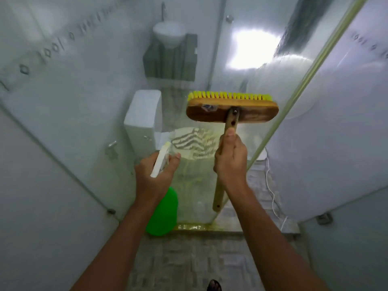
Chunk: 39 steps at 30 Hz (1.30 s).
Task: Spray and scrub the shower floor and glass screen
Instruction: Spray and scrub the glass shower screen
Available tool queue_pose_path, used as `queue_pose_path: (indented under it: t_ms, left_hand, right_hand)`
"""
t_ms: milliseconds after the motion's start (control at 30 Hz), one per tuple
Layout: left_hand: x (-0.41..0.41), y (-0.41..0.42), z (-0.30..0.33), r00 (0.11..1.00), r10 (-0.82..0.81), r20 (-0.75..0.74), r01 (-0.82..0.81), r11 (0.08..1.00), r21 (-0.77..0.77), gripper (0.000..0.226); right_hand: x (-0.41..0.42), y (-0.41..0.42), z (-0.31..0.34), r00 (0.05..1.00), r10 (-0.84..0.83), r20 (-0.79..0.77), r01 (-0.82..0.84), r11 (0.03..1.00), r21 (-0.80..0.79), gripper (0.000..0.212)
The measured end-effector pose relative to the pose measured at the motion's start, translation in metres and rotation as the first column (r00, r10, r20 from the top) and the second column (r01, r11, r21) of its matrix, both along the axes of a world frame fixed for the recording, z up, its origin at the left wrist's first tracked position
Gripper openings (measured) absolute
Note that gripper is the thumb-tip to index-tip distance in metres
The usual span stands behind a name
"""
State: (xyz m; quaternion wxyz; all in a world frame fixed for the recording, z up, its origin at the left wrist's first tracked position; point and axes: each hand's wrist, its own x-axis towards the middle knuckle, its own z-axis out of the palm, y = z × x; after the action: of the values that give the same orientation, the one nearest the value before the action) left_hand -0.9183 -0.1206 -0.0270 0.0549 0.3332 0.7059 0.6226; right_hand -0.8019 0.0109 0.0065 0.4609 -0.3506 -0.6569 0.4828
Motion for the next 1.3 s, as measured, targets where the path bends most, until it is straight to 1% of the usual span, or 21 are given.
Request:
queue_pose_path:
  t_ms: [67,133,233,333,400,467,567,633,667,733,800,867,933,967,1000,1100,1200,1267,1300]
  left_hand:
    - [-0.004,0.008,0.029,1.000,0.022,-0.005,-0.022,1.000,0.022,0.061]
    - [-0.006,0.014,0.049,0.999,0.046,0.016,-0.047,0.998,0.047,0.068]
    - [-0.006,0.014,0.069,0.998,0.054,0.022,-0.055,0.996,0.065,0.067]
    - [-0.004,0.012,0.085,1.000,-0.004,-0.011,0.005,0.999,0.054,0.059]
    - [-0.003,0.010,0.093,0.999,-0.044,-0.032,0.046,0.997,0.059,0.058]
    - [-0.003,0.008,0.099,0.999,-0.050,-0.014,0.051,0.993,0.111,0.056]
    - [-0.007,0.006,0.099,1.000,0.007,-0.028,-0.002,0.985,0.175,0.062]
    - [-0.011,0.003,0.095,0.997,0.028,-0.071,-0.016,0.985,0.172,0.065]
    - [-0.013,0.002,0.092,0.995,0.030,-0.096,-0.014,0.987,0.161,0.065]
    - [-0.017,-0.001,0.082,0.991,0.021,-0.133,-0.003,0.991,0.132,0.062]
    - [-0.019,-0.002,0.072,0.991,0.000,-0.133,0.014,0.994,0.104,0.056]
    - [-0.020,-0.005,0.061,0.994,-0.032,-0.106,0.040,0.997,0.068,0.041]
    - [-0.020,-0.011,0.047,0.994,-0.079,-0.076,0.082,0.996,0.032,0.022]
    - [-0.020,-0.014,0.039,0.993,-0.095,-0.068,0.097,0.995,0.018,0.018]
    - [-0.020,-0.016,0.031,0.993,-0.103,-0.061,0.104,0.995,0.006,0.019]
    - [-0.019,-0.022,0.001,0.994,-0.102,-0.038,0.101,0.995,-0.026,0.033]
    - [-0.014,-0.023,-0.025,0.997,-0.082,0.000,0.082,0.993,-0.083,0.041]
    - [-0.012,-0.024,-0.040,0.998,-0.065,0.021,0.067,0.993,-0.100,0.041]
    - [-0.011,-0.025,-0.047,0.998,-0.059,0.025,0.061,0.993,-0.099,0.043]
  right_hand:
    - [-0.003,0.005,0.051,1.000,-0.018,-0.004,0.019,0.993,0.120,0.040]
    - [-0.010,0.007,0.089,0.999,-0.035,-0.016,0.037,0.979,0.202,0.042]
    - [-0.016,0.006,0.128,0.998,-0.055,-0.034,0.062,0.964,0.259,0.041]
    - [-0.022,0.004,0.153,0.998,-0.055,-0.035,0.063,0.954,0.293,0.039]
    - [-0.026,0.001,0.160,0.999,-0.043,-0.028,0.050,0.946,0.319,0.039]
    - [-0.031,0.001,0.159,0.999,-0.032,-0.040,0.044,0.942,0.334,0.039]
    - [-0.036,0.003,0.131,0.995,-0.040,-0.093,0.069,0.941,0.331,0.035]
    - [-0.039,0.005,0.089,0.994,-0.055,-0.091,0.082,0.942,0.324,0.032]
    - [-0.039,0.005,0.065,0.996,-0.062,-0.065,0.080,0.943,0.324,0.036]
    - [-0.041,0.006,0.009,0.998,-0.057,0.023,0.047,0.948,0.315,0.054]
    - [-0.038,0.007,-0.049,0.988,-0.045,0.148,0.002,0.960,0.281,0.060]
    - [-0.031,0.005,-0.100,0.961,-0.030,0.273,-0.036,0.972,0.234,0.061]
    - [-0.025,-0.002,-0.130,0.946,-0.021,0.323,-0.047,0.979,0.199,0.068]
    - [-0.024,-0.006,-0.135,0.950,-0.026,0.311,-0.033,0.982,0.183,0.072]
    - [-0.026,-0.010,-0.132,0.960,-0.030,0.277,-0.017,0.986,0.165,0.072]
    - [-0.035,-0.015,-0.090,0.991,-0.068,0.112,0.049,0.985,0.165,0.065]
    - [-0.046,0.001,-0.028,0.991,-0.113,-0.071,0.128,0.959,0.255,0.055]
    - [-0.052,0.014,-0.003,0.984,-0.118,-0.133,0.157,0.931,0.331,0.046]
    - [-0.053,0.018,-0.004,0.985,-0.110,-0.136,0.152,0.924,0.352,0.046]
